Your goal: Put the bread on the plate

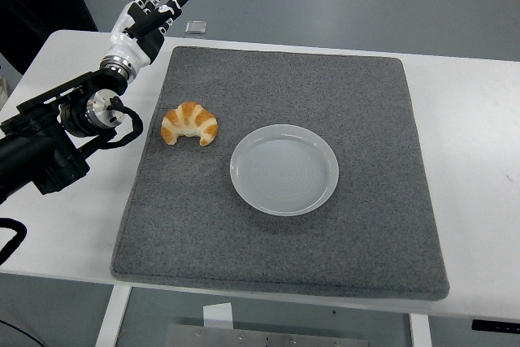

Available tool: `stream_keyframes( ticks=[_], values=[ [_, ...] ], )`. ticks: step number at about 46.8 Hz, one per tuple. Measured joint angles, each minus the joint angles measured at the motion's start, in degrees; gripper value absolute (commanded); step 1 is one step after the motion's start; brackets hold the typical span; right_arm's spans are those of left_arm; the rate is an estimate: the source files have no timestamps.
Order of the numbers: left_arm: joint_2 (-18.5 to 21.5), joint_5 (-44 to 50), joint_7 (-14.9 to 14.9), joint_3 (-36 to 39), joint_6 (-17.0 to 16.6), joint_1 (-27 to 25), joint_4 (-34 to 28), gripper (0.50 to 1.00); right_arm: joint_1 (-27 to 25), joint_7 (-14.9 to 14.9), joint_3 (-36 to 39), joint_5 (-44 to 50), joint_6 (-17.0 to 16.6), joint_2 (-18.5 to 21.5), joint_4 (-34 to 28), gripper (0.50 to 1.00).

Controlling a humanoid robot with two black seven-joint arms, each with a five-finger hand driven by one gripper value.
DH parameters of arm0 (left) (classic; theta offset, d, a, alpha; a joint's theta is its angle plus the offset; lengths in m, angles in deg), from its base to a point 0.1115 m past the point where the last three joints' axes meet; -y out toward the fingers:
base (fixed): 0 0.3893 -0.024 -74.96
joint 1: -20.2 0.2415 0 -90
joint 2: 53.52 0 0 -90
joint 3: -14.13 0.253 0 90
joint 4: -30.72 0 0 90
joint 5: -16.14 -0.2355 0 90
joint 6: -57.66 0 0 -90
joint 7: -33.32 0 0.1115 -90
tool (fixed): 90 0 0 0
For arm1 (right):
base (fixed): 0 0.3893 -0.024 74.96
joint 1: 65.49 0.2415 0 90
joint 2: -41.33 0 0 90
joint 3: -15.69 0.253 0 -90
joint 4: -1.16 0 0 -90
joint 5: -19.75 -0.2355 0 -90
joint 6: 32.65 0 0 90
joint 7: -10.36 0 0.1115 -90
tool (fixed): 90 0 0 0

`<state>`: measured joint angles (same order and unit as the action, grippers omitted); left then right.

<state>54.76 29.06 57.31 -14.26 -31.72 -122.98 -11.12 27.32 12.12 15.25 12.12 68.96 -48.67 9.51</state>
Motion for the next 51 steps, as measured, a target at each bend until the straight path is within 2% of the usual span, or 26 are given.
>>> stream_keyframes(
  ticks=[10, 19, 24, 38, 51],
  values=[
    [0.00, -0.18, 0.16, 0.00, 0.08, 0.00, 0.00, 0.999, 0.00, 0.00, -0.02, 0.00, 0.00, 0.00, 0.00, 0.952],
    [0.08, -0.29, 0.13, 0.33, 1.45, -0.43, 0.22, 0.999, 0.00, 0.00, -0.01, 0.00, -0.01, 0.00, 0.00, 0.954],
    [0.27, -2.75, -0.30, 1.74, 1.39, -1.65, 0.54, 0.999, 0.00, 0.00, 0.00, 0.00, 0.00, 0.00, 0.00, 0.952],
    [1.97, -17.78, -0.34, 8.70, 1.07, -6.00, 1.81, 0.996, 0.00, -0.01, 0.00, 0.00, 0.01, 0.00, 0.00, 0.952],
    [6.06, -38.32, -0.35, 9.40, 4.16, -6.74, 0.89, 0.996, 0.00, 0.00, 0.00, 0.00, 0.01, 0.00, 0.00, 0.952]
  ],
)
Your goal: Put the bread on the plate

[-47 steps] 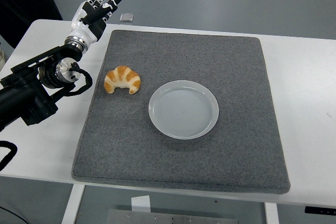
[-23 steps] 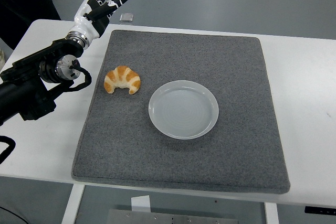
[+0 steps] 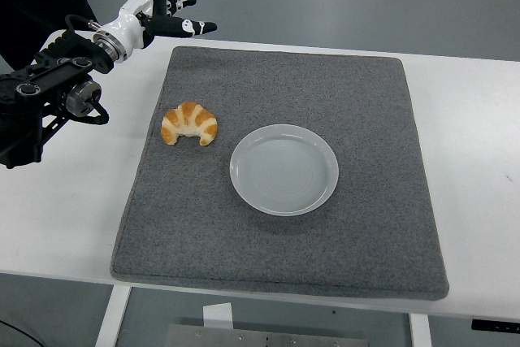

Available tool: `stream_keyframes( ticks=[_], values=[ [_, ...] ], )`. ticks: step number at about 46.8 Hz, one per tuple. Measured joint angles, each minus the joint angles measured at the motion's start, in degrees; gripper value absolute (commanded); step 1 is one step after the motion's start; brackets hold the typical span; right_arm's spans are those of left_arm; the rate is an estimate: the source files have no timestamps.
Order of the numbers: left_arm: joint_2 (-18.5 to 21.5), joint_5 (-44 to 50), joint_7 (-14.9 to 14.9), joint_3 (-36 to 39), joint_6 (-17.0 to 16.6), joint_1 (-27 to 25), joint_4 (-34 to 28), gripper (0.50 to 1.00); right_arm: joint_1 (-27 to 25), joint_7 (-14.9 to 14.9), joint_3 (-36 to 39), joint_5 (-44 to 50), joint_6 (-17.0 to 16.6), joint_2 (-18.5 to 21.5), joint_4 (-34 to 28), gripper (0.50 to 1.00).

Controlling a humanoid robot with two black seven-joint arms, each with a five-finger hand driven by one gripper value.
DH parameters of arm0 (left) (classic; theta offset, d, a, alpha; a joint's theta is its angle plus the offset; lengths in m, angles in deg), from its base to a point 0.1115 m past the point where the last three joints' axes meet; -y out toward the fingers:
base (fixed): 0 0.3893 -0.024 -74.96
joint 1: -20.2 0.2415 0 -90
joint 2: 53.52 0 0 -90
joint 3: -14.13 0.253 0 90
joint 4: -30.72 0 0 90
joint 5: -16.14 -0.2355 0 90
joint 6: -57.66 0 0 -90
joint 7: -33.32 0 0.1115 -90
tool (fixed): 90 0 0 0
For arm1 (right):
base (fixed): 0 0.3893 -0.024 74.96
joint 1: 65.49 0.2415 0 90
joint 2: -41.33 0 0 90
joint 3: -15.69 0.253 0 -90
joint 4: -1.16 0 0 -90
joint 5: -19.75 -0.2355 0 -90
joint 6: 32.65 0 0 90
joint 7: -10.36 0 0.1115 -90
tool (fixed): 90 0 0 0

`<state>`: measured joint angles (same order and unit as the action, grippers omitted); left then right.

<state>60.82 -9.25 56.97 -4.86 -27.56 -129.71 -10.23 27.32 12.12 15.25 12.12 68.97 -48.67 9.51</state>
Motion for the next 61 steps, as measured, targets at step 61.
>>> stream_keyframes(
  ticks=[61],
  values=[
    [11.79, -23.56, -0.34, 35.42, -7.48, -11.05, -15.32, 0.994, 0.00, 0.00, 0.00, 0.00, -0.01, 0.00, 0.00, 0.952]
  ],
)
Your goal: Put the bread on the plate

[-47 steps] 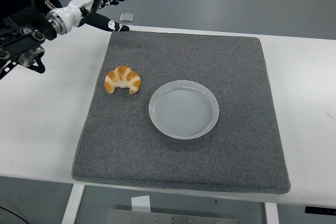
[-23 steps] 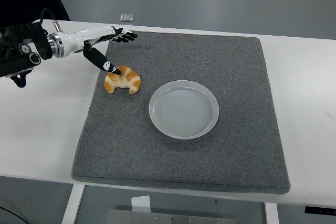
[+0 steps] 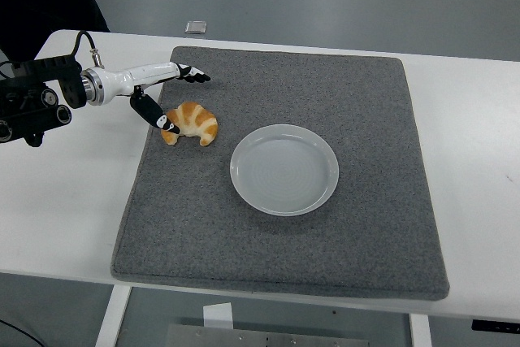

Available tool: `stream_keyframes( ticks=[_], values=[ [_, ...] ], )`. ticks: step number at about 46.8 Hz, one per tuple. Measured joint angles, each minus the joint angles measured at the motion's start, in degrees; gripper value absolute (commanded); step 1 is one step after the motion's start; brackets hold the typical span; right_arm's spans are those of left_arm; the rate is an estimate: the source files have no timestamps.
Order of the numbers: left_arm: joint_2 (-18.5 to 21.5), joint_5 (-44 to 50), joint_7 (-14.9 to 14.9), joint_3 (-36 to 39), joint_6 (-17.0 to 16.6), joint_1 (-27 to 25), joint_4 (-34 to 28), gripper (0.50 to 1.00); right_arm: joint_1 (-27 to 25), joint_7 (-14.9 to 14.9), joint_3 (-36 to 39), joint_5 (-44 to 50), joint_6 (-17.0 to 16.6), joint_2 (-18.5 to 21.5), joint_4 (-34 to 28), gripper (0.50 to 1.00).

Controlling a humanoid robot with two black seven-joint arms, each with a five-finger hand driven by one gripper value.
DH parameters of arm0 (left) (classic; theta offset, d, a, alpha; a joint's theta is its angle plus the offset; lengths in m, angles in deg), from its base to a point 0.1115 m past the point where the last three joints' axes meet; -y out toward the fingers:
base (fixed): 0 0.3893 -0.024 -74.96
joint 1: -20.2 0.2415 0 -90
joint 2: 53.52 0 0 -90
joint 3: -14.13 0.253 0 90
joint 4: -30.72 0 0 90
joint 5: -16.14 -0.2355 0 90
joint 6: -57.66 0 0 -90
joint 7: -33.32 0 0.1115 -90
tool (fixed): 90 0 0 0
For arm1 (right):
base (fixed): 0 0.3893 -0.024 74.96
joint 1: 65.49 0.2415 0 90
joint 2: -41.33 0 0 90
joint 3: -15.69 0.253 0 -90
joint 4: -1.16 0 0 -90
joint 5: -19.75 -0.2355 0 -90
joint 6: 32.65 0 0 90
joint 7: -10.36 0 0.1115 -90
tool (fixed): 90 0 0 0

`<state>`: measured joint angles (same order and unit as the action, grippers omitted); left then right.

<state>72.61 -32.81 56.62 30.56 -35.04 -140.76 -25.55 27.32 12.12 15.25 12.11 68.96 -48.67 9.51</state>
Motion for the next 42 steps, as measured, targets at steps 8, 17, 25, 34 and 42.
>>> stream_keyframes(
  ticks=[8, 17, 25, 34, 42],
  values=[
    [-1.31, 0.00, -0.47, 0.02, -0.28, 0.20, 0.26, 0.990, 0.00, 0.00, 0.00, 0.00, 0.00, 0.00, 0.00, 0.952],
    [-2.07, 0.01, -0.88, 0.51, -0.29, 0.20, 1.17, 0.984, 0.00, -0.01, 0.00, 0.00, 0.00, 0.00, 0.00, 0.952],
    [-2.89, 0.08, -0.90, 2.07, -1.18, 0.29, 1.90, 0.971, 0.00, -0.01, 0.00, 0.00, 0.00, 0.00, 0.00, 0.952],
    [-3.74, 0.09, -0.91, 3.39, -2.16, 0.29, 2.07, 0.932, 0.00, 0.00, 0.00, 0.00, 0.00, 0.00, 0.00, 0.952],
    [-4.54, 0.09, -0.97, 3.48, -2.72, 0.27, 2.31, 0.889, 0.00, -0.01, 0.00, 0.00, 0.00, 0.00, 0.00, 0.952]
  ],
)
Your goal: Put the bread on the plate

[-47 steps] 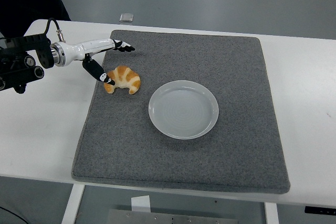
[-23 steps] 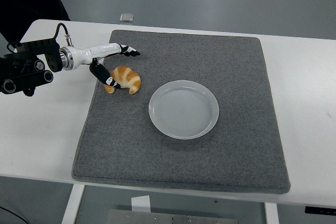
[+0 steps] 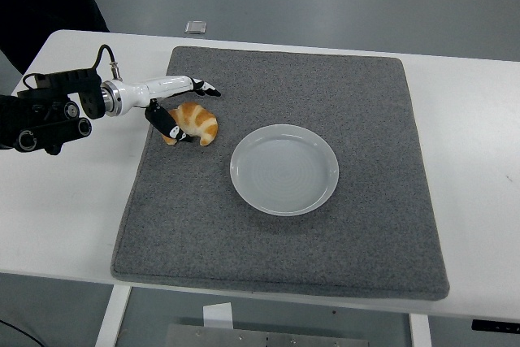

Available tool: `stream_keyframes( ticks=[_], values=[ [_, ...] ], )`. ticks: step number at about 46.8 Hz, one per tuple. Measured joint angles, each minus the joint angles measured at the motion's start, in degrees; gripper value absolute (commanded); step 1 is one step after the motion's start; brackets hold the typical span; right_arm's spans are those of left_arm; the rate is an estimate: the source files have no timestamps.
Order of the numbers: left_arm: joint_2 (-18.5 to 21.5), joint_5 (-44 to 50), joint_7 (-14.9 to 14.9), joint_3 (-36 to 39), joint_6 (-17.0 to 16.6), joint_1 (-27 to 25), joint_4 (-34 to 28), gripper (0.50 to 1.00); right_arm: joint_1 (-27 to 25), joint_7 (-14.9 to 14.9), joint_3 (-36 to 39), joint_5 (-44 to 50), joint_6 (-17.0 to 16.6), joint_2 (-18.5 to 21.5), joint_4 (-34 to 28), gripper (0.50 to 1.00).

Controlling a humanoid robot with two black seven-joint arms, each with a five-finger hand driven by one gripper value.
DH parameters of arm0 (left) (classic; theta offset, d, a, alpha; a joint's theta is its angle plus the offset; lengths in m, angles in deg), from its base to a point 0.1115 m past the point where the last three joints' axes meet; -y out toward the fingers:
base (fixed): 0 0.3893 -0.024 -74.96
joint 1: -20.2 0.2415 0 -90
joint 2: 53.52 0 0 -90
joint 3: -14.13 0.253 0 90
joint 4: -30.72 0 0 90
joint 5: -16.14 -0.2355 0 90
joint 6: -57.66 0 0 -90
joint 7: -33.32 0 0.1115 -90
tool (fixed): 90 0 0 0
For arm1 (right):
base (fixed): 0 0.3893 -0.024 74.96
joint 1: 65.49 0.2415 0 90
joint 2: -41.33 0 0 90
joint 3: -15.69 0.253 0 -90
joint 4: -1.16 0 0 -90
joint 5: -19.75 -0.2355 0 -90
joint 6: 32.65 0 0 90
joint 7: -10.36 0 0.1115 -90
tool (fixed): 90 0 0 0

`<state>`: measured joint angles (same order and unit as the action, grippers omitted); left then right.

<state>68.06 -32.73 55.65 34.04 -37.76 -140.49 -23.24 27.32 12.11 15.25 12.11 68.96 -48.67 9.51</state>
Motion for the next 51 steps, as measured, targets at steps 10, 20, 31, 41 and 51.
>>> stream_keyframes(
  ticks=[10, 20, 31, 41, 51],
  values=[
    [-0.03, 0.00, 0.00, 0.00, -0.03, 0.03, 0.00, 0.834, 0.00, 0.00, 0.00, 0.00, 0.00, 0.00, 0.00, 0.954],
    [-0.37, 0.00, -0.01, 0.14, -0.03, 0.92, 0.00, 0.819, 0.00, 0.01, 0.00, 0.00, 0.00, 0.00, 0.00, 0.952],
    [-0.62, 0.00, 0.01, 0.47, -0.03, 1.05, 0.00, 0.724, 0.00, 0.00, 0.00, 0.00, 0.00, 0.00, 0.00, 0.952],
    [-0.74, 0.00, 0.07, 0.56, -0.32, 0.93, 0.28, 0.534, 0.00, 0.00, -0.01, 0.00, 0.00, 0.00, 0.00, 0.952],
    [-1.08, 0.00, 0.17, 0.57, -0.75, 0.93, 0.53, 0.500, 0.00, 0.01, 0.00, 0.00, 0.00, 0.00, 0.00, 0.952]
  ],
)
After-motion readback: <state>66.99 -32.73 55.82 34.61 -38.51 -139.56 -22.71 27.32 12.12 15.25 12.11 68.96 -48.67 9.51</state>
